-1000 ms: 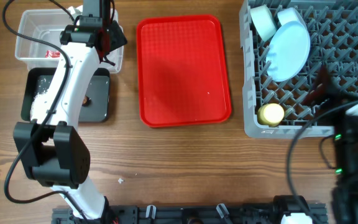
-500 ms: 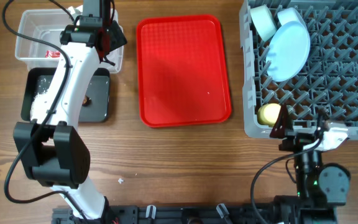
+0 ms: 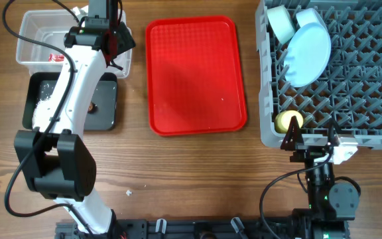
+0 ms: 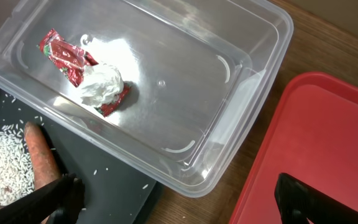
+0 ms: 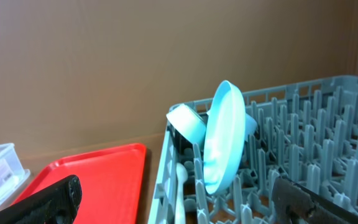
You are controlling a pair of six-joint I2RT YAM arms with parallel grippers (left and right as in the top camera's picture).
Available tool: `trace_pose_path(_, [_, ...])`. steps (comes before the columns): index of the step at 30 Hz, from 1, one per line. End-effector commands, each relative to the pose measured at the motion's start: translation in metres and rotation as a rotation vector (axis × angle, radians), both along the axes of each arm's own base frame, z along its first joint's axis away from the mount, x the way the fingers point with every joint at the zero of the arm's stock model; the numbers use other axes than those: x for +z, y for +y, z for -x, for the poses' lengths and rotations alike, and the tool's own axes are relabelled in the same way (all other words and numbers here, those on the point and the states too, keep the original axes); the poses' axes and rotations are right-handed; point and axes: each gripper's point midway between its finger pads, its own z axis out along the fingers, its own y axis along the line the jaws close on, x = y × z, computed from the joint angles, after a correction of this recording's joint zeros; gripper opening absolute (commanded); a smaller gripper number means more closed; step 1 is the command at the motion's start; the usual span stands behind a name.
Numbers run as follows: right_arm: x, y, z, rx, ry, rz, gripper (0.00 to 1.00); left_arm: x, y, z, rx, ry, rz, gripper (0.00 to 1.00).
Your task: Sort waste into correct bins and load items into the dishwasher rack
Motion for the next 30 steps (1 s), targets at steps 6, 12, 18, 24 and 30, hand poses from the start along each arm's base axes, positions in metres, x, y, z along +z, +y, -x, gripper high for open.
trace_pose_path(6, [-0.001, 0.008, -0.003, 0.045, -0.098, 0.021, 1.0, 0.014, 0.003, 0.0, 0.021, -0.037, 0.001, 1.0])
trace_pose_path(12, [-0.01, 0.007, -0.004, 0.041, -0.059, 0.019, 1.0, 0.014, 0.003, 0.0, 0.021, -0.037, 0.001, 1.0])
trace_pose_path(18, [-0.041, 0.007, -0.007, 0.042, 0.069, 0.009, 1.0, 0.014, 0.003, 0.0, 0.021, -0.037, 0.001, 1.0])
trace_pose_path(24, [-0.042, 0.007, -0.007, 0.042, 0.07, 0.01, 1.0, 0.014, 0.003, 0.0, 0.021, -0.037, 0.001, 1.0])
trace_pose_path(30, [-0.042, 0.007, -0.007, 0.042, 0.07, 0.009, 1.0, 0.014, 0.003, 0.0, 0.021, -0.037, 0.001, 1.0])
